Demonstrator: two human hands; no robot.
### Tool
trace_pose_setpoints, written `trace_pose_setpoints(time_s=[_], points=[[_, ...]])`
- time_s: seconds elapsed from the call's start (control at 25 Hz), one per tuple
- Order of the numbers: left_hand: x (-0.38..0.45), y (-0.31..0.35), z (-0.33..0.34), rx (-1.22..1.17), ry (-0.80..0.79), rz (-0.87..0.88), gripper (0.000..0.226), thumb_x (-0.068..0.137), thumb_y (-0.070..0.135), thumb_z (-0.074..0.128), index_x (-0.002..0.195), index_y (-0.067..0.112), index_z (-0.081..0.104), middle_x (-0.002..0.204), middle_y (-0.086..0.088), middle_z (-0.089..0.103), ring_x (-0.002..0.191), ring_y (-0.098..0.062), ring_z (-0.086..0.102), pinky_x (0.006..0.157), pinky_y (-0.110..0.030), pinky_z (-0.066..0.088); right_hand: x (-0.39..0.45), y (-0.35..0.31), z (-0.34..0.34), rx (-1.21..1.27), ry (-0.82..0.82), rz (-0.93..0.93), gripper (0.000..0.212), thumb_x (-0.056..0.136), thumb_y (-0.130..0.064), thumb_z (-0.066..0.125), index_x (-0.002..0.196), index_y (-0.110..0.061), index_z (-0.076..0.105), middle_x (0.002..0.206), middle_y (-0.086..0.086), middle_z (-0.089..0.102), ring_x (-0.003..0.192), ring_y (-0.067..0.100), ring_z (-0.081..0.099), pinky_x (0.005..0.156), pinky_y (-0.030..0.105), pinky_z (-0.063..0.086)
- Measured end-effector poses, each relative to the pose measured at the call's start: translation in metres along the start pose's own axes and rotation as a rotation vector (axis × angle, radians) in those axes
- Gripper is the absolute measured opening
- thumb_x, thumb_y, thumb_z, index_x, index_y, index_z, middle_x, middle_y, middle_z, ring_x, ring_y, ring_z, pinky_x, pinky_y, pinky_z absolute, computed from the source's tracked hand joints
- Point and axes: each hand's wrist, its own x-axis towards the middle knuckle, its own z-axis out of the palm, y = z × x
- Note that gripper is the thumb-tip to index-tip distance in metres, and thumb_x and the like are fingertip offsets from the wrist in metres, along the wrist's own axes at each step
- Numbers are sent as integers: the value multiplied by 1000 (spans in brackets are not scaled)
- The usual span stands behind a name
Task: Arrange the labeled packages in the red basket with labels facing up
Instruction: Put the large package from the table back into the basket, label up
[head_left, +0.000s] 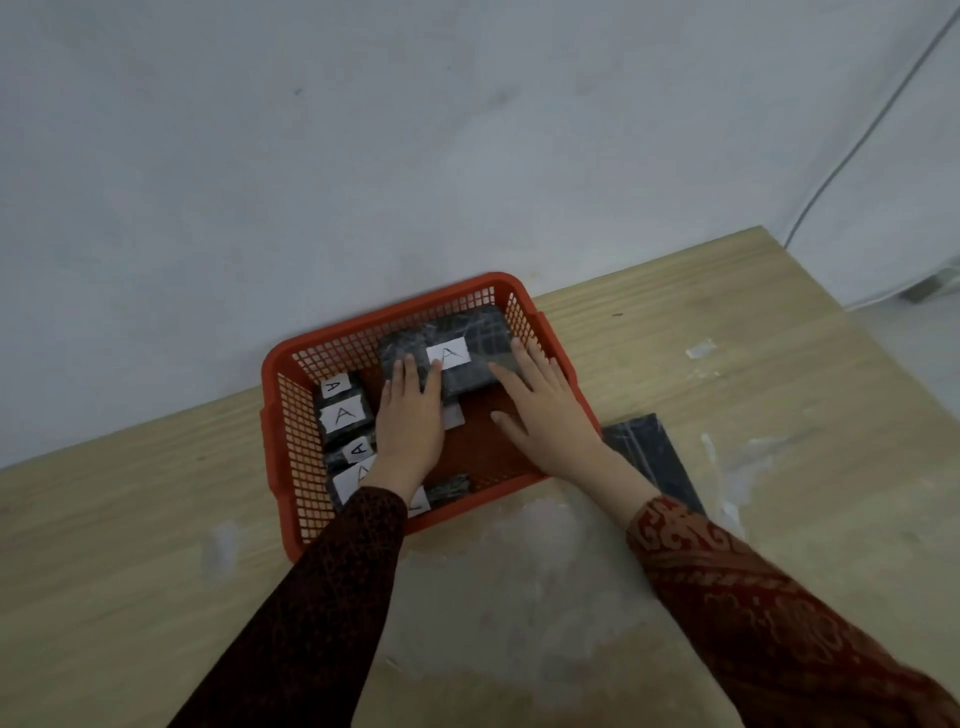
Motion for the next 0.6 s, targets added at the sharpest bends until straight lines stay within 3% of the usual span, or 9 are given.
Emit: trace_pose_setpoints(time_s=[0.12,0.2,0.28,0.4,0.48,0.6], points=[[-2,20,-18,12,-109,-75,63,99,24,38,151,8,6,159,-21,1,147,-35,0,120,-46,9,-75,4,-13,203,183,117,51,94,-25,53,141,-16,37,157,13,21,147,29,10,119,44,13],[-10,40,-29,23,-144,-24,65,99,35,35,151,10,5,160,-19,-1,147,-35,-1,120,-48,5,-126,16,-12,245,235,282,50,93,-23,55,139,-15,40,156,12,23,147,29,12,118,45,15],[-23,69,-34,-13,-72,129,64,99,39,34,152,15,7,160,-18,1,147,-34,0,120,-47,3,-169,32,-3,221,210,477,55,92,-31,55,141,-17,36,158,13,18,147,31,11,117,47,14],[-53,121,-31,-114,13,490,61,98,37,36,151,19,13,160,-14,8,148,-28,1,118,-43,-2,-217,45,17,103,53,658,75,86,-52,54,147,-23,20,160,12,7,147,31,5,117,47,13],[-73,147,-21,-49,-10,701,59,98,35,38,151,21,16,160,-12,10,148,-26,1,118,-43,-2,-229,46,25,86,39,681,79,83,-48,61,147,-23,22,159,12,10,145,34,14,114,47,23],[-95,160,2,179,-67,851,60,97,29,41,151,23,16,161,-12,9,148,-27,0,119,-47,-2,-238,41,23,127,167,677,68,79,-32,68,139,-16,40,153,19,26,132,39,33,104,48,37]])
